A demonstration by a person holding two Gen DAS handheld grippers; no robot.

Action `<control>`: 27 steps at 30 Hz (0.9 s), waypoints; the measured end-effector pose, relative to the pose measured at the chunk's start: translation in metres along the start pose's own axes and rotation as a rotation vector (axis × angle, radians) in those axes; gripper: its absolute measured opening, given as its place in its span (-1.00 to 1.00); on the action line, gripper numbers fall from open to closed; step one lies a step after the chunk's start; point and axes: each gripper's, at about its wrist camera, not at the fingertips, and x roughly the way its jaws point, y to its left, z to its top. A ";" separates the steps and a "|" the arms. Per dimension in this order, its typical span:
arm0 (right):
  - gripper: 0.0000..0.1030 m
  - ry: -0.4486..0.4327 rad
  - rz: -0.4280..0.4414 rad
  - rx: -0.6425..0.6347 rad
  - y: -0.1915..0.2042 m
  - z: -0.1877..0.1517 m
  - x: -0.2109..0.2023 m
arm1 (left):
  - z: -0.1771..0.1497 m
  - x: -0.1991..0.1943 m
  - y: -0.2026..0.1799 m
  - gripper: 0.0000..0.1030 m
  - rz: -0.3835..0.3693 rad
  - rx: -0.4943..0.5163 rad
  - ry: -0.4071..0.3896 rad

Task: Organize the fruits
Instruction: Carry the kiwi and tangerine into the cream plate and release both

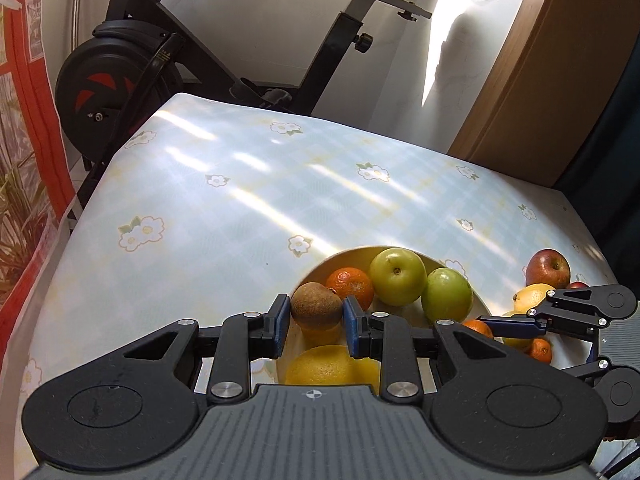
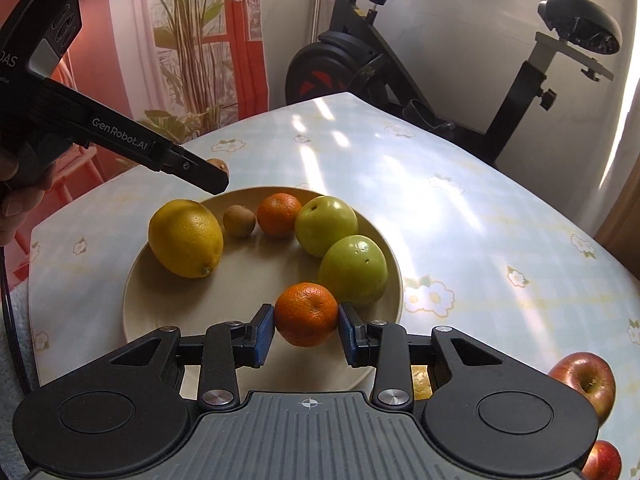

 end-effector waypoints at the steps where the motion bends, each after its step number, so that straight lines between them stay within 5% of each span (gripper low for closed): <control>1: -0.38 0.006 -0.004 0.000 0.000 0.000 0.002 | -0.001 0.001 0.001 -0.42 0.000 -0.002 0.003; 27: -0.32 -0.007 -0.038 0.009 -0.008 -0.009 -0.002 | -0.003 0.008 0.002 -0.32 0.019 0.005 0.021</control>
